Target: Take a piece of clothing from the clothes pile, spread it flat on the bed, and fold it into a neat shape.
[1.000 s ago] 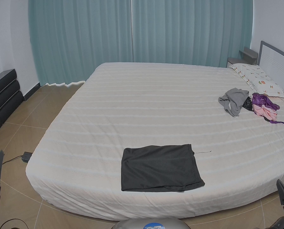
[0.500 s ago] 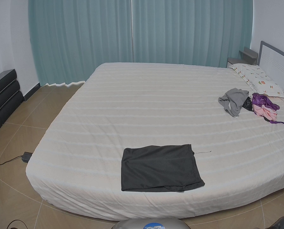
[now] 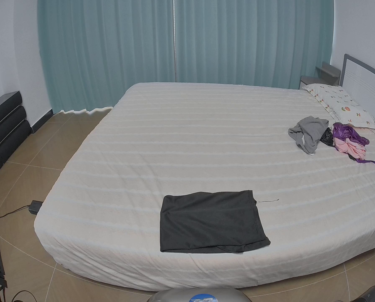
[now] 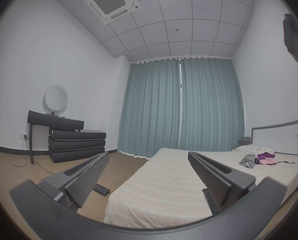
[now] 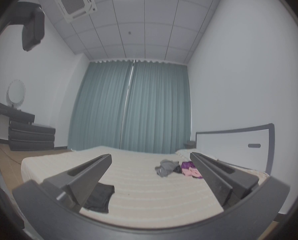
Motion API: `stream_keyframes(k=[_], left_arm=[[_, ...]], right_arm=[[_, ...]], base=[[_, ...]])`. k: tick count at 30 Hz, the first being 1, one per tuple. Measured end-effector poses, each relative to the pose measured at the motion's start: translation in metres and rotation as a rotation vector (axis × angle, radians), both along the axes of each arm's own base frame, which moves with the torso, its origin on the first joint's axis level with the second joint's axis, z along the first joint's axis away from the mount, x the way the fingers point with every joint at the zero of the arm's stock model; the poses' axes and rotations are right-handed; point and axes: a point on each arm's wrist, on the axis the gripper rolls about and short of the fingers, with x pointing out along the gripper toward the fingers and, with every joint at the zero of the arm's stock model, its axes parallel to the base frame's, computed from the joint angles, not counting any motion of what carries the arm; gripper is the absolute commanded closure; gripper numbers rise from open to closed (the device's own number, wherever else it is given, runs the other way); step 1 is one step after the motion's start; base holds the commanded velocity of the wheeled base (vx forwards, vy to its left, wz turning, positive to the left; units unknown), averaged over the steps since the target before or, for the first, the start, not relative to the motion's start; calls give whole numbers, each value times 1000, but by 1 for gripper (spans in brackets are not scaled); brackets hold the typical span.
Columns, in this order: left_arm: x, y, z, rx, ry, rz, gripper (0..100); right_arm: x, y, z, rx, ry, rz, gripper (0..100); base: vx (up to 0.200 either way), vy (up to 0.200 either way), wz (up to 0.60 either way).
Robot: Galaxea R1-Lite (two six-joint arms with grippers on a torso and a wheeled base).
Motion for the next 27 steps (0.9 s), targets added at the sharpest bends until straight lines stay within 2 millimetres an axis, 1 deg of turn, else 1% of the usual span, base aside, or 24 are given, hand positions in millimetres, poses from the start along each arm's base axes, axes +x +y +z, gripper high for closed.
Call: stream_keyframes(k=[2,5,10,12,20,24,27], left_arm=[[2,0,-4,3,23,-18,0],[4,-1,-11,-1,61,-65,0],[7,-4,-24,2,147,-174,0],[7,-5,-29,27,198,-218,0],[8,-6,-31,40,218,-238,0],[8,-6,-31,43,218,-240,0],[8,-6,-31,44,219,-240,0]], right_arm=[[1,0,-2,0,-20,5,0],[4,0,-9,15,1,17,0],[12,1,-34,63,187,24,0],[13,0,-40,81,229,0,0],[14,0,-43,120,242,-14,0],[14,2,-43,182,244,83,0],[14,3,-43,171,249,120,0]], base=[[0,0,0],[0,0,0],[0,0,0],[0,0,0],[0,0,0],[0,0,0],[0,0,0]])
